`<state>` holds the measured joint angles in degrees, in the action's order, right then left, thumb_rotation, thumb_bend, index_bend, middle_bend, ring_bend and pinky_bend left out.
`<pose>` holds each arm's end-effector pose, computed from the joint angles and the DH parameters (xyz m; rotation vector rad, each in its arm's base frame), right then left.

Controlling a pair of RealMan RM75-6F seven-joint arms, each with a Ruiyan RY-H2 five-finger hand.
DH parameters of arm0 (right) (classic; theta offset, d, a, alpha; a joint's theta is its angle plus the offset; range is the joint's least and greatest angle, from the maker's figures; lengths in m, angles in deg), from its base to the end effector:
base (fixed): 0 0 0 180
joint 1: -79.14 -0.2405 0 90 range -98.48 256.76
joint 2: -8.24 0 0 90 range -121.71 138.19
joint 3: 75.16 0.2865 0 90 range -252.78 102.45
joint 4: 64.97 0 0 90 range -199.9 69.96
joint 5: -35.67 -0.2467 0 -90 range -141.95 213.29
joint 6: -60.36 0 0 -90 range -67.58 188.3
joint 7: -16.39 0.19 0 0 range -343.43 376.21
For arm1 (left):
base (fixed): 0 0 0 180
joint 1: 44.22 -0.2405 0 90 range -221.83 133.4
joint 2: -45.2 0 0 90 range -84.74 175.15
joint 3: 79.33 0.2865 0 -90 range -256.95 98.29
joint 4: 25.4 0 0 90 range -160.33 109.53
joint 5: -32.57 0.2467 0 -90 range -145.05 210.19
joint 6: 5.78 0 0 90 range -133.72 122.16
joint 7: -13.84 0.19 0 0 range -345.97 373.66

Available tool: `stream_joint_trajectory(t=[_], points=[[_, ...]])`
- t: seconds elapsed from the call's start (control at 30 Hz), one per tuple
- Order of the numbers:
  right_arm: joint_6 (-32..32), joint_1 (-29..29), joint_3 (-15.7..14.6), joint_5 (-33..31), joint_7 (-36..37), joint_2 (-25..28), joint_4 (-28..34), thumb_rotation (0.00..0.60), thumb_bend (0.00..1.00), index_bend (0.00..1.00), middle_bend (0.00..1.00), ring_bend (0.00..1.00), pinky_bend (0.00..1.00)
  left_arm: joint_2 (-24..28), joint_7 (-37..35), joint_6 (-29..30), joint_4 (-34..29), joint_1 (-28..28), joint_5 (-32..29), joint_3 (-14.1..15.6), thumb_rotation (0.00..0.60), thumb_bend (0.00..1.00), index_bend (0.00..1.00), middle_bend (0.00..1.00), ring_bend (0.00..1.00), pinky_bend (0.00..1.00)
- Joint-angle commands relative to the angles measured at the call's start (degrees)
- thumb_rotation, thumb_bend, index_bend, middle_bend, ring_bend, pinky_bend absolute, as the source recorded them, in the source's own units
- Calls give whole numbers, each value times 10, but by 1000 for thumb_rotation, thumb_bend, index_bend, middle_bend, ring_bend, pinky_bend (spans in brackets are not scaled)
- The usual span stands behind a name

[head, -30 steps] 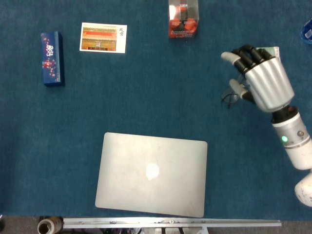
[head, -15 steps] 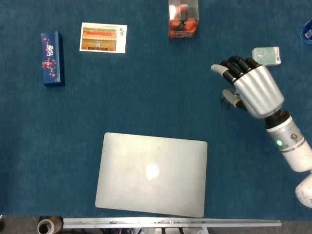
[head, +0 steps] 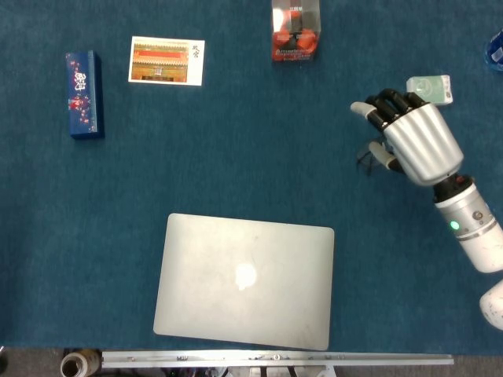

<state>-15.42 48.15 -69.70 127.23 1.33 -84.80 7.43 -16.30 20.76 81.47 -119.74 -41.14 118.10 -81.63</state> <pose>-0.1970 -0.3633 -0.0411 1.7927 -0.5062 1.1185 -0.3550 0.2187 0.1567 -1.3874 -0.8040 -0.7974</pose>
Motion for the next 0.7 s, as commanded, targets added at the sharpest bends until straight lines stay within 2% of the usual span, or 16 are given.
stream_joint_trajectory(t=[0.03, 0.7], points=[[2, 1, 0, -2, 2, -2, -7, 600, 210, 308, 377, 293, 469, 0, 0, 1, 0, -1, 0, 0, 600, 93, 543, 482, 401, 480], [19, 1, 8, -25, 9, -20, -66, 600, 211, 308, 377, 293, 469, -1, -2, 2, 2, -3, 0, 2, 600, 93, 544, 482, 401, 480]])
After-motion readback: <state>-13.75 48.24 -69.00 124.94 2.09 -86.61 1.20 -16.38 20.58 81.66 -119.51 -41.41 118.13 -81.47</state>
